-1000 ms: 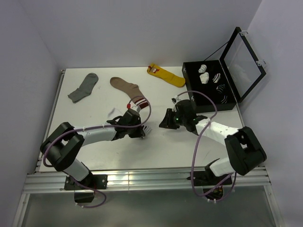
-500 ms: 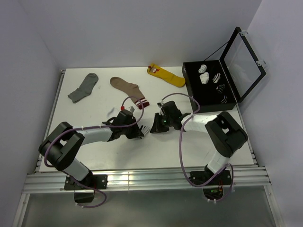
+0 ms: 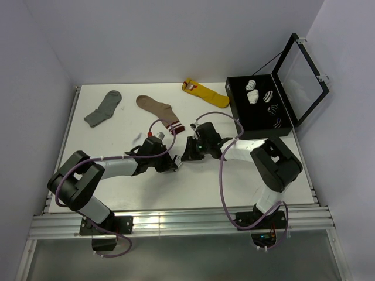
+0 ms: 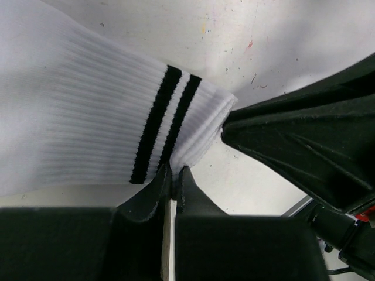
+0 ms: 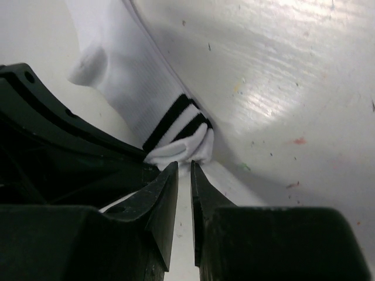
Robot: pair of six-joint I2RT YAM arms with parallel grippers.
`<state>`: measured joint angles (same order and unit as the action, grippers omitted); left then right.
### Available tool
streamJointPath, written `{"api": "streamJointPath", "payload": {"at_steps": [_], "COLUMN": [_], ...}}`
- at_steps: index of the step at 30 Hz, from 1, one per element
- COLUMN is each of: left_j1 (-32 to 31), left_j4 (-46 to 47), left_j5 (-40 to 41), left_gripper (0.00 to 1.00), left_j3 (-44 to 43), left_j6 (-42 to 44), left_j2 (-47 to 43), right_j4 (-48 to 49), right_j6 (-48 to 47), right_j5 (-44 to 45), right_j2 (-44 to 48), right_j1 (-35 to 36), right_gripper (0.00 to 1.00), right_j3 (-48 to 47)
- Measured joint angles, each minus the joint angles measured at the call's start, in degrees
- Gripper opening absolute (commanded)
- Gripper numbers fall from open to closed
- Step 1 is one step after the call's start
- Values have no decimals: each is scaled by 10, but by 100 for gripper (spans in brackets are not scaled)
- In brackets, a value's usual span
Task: Roll the socks
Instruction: Roll the sock at the center of the board.
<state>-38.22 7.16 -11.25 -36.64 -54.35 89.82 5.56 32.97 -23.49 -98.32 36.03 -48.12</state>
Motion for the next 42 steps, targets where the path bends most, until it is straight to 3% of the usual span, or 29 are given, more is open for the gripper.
{"api": "streamJointPath", "payload": {"at_steps": [15, 27, 31, 35, 42], "left_j1": [4, 5, 5, 6, 11], "left_j4": [16, 20, 21, 21, 21], "left_j5": [-11, -21, -22, -24, -26], "left_gripper": [10, 18, 13, 0, 0], "left_j3": [8, 8, 9, 9, 8], "left_j6": [-4, -4, -4, -7, -10], "left_j2": [0, 5, 7, 7, 8], "right_j4": [38, 10, -3, -11, -47], "right_j6": [19, 19, 19, 19, 7], "right_j5": [-15, 8, 14, 15, 41], "right_j2": [-32, -63, -76, -76, -31], "right_j1": [1, 11, 13, 14, 15], "right_gripper": [22, 22, 22, 21, 25], "right_j3": [-8, -64, -72, -78, -75]}}
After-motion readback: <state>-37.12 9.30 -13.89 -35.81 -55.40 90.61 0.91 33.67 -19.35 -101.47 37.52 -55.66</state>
